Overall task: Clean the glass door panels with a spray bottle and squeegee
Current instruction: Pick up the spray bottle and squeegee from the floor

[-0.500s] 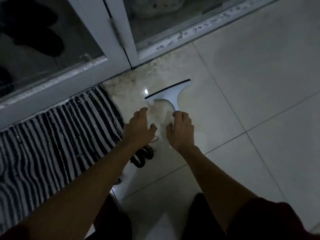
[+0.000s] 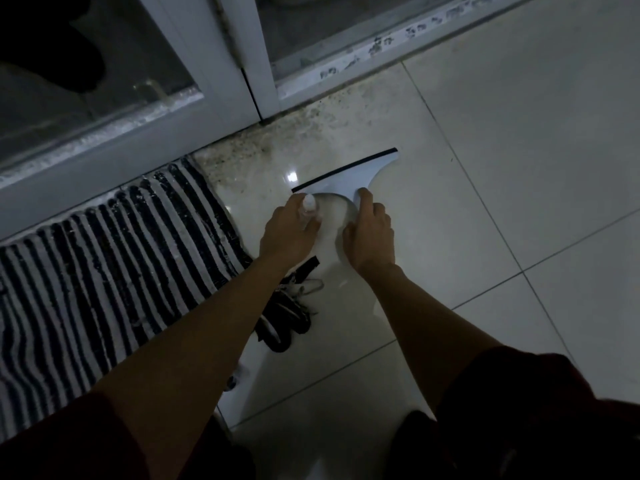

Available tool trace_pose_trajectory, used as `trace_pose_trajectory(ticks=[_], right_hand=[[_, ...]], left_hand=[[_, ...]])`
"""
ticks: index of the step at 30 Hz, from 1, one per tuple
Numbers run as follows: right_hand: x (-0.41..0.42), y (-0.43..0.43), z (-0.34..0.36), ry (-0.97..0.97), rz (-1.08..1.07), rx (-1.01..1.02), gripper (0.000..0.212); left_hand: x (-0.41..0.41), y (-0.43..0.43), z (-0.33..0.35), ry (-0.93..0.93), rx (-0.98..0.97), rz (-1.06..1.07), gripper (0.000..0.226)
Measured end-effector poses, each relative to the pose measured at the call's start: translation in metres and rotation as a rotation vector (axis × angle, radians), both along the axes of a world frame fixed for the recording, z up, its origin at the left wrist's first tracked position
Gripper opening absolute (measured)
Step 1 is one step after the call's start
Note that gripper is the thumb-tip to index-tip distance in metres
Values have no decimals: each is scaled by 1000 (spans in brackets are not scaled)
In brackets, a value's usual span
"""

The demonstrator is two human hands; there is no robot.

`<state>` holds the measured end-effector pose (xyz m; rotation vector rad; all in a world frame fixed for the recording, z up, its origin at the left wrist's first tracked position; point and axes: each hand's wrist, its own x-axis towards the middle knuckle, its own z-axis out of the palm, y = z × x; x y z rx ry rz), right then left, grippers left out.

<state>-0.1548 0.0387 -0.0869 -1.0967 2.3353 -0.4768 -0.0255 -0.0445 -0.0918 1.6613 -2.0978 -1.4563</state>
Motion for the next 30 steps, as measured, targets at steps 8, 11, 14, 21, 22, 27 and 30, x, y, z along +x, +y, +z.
trace_pose_trajectory(ticks=[8,11,14,21,22,27,30], right_hand=[[10,1,7,-296,-196,-150,63],[21,4,22,-292,-295,-124,59],[31,13,47,-271,-348,-116,51],[58,60,150,-317,-431,-147,35],[61,64,167,-312,-436,-139,34],[61,74,264,-279,-463,-142,29],[56,75,328,-273,-450,-139,30]], left_hand=[[5,7,7,73,68,-7,14],[15,24,28,80,75,-7,18],[26,41,60,113,122,-18,24],[53,60,172,129,140,-132,20],[54,60,192,134,139,-134,20],[53,58,300,149,132,-182,23],[54,57,368,161,122,-172,26]])
